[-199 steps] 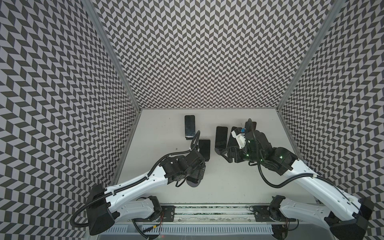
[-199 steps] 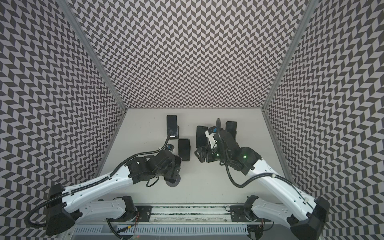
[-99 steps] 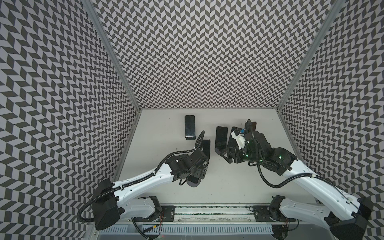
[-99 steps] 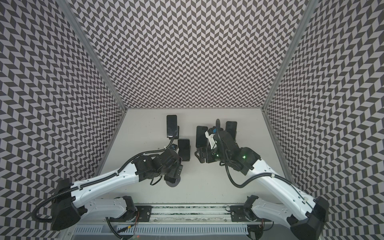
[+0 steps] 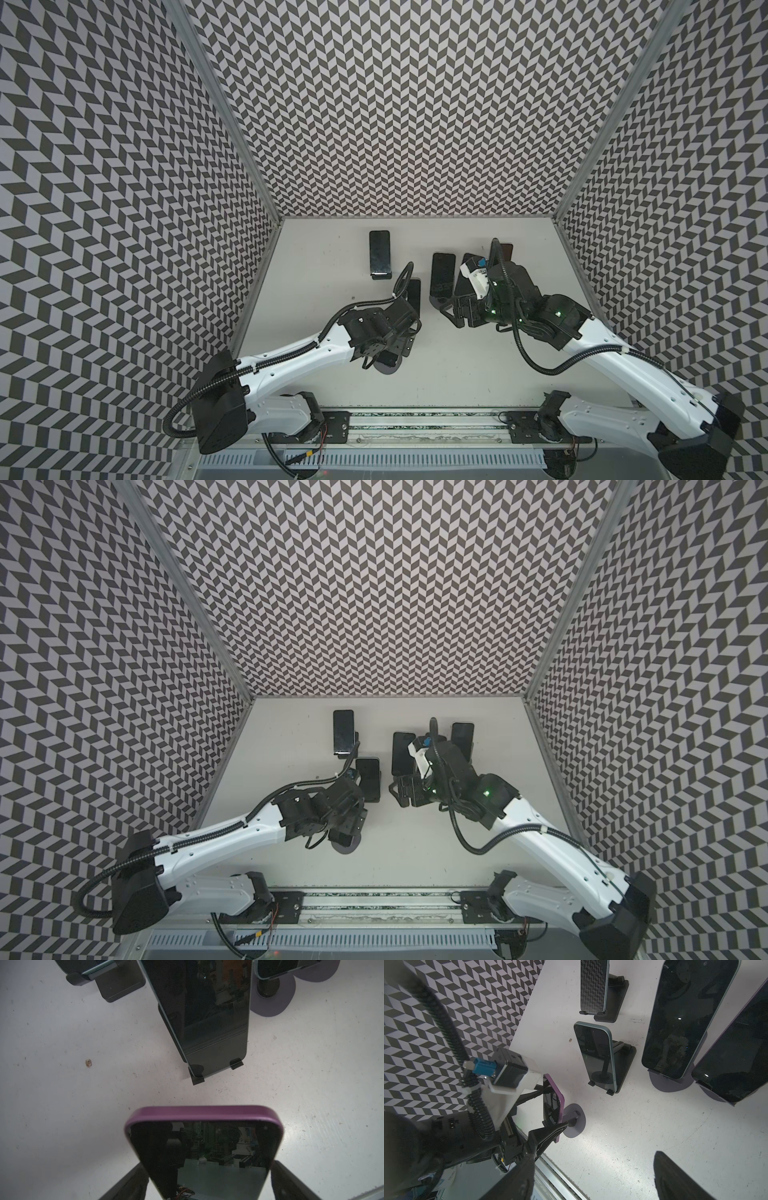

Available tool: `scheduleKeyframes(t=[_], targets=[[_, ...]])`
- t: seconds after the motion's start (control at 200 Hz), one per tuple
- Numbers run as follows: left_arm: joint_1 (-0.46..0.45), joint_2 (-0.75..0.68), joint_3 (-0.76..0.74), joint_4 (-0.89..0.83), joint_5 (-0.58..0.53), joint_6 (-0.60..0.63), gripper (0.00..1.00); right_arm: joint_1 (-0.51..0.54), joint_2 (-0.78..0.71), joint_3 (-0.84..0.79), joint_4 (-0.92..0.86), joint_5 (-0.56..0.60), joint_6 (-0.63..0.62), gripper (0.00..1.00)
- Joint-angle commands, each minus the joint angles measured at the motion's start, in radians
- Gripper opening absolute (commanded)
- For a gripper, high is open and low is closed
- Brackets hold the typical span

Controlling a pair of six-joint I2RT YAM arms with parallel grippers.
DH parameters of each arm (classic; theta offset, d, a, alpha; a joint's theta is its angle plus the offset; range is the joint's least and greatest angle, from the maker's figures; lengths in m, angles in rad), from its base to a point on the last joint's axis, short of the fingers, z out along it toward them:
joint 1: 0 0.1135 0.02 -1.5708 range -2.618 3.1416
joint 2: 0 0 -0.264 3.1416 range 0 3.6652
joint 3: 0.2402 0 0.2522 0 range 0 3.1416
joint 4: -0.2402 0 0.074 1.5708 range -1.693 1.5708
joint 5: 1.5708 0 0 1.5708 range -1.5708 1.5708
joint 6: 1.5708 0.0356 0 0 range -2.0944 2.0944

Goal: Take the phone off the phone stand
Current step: 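Lower the left gripper over the purple phone while the right gripper nears its stand, then close the left gripper on the purple-cased phone's top edge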

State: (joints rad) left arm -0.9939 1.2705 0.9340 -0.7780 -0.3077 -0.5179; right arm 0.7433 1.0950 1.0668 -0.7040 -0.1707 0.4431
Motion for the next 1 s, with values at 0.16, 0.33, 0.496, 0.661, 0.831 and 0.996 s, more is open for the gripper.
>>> scheduleKeyframes(t=[0.16,0.33,0.496,0.661,0.831,0.996], targets=[[0.003,0.005,0.019,0.013,-0.025,-0.024,0.89,0.002,0.001,-0.008,0.025,-0.03,-0.042,0.86],[0.004,0.013,0.011,0.019,-0.016,-0.04,0.88,0.002,0.003,-0.015,0.025,-0.053,-0.05,0.85],[0.004,0.016,0.001,0.025,-0.013,-0.045,0.87,0.002,0.009,-0.018,0.033,-0.096,-0.069,0.84],[0.003,0.018,0.001,0.02,-0.017,-0.047,0.86,0.002,0.023,-0.015,0.027,-0.11,-0.078,0.84],[0.003,0.018,-0.003,0.019,-0.016,-0.05,0.86,0.002,0.028,-0.013,0.039,-0.111,-0.078,0.83],[0.004,0.023,-0.003,0.016,-0.019,-0.047,0.85,0.002,0.045,-0.003,0.033,-0.11,-0.099,0.83]])
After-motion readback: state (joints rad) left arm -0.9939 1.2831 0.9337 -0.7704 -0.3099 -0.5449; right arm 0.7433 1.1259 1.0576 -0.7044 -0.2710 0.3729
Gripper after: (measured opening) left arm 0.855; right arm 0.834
